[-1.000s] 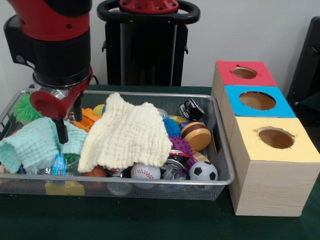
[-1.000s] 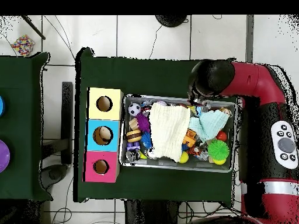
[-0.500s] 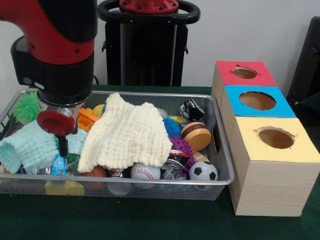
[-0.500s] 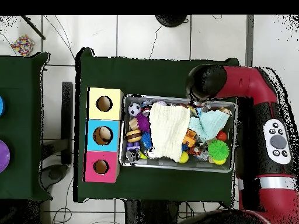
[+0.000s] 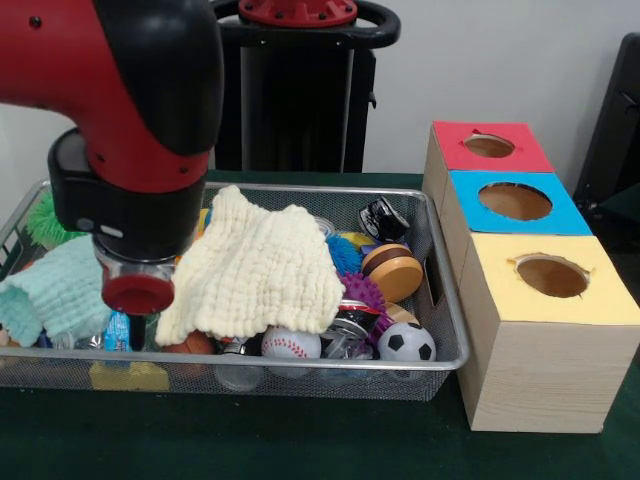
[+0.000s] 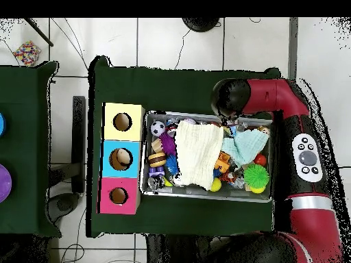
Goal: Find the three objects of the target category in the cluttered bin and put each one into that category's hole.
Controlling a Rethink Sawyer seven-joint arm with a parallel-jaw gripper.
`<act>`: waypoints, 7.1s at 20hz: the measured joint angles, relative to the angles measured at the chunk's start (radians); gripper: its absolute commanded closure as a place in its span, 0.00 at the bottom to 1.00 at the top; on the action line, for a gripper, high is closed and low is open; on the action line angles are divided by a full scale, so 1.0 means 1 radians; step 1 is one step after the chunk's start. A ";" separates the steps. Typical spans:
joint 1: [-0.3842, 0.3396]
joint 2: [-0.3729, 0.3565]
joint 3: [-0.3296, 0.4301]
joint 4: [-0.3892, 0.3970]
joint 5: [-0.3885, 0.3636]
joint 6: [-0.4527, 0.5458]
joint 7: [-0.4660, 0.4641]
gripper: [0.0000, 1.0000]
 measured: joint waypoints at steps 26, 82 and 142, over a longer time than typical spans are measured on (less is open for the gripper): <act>0.119 0.094 -0.041 -0.151 -0.158 0.019 -0.009 0.00; -0.251 -0.195 0.025 0.370 0.182 -0.125 -0.009 0.00; -0.295 -0.100 0.179 0.443 -0.081 -0.377 -0.009 0.00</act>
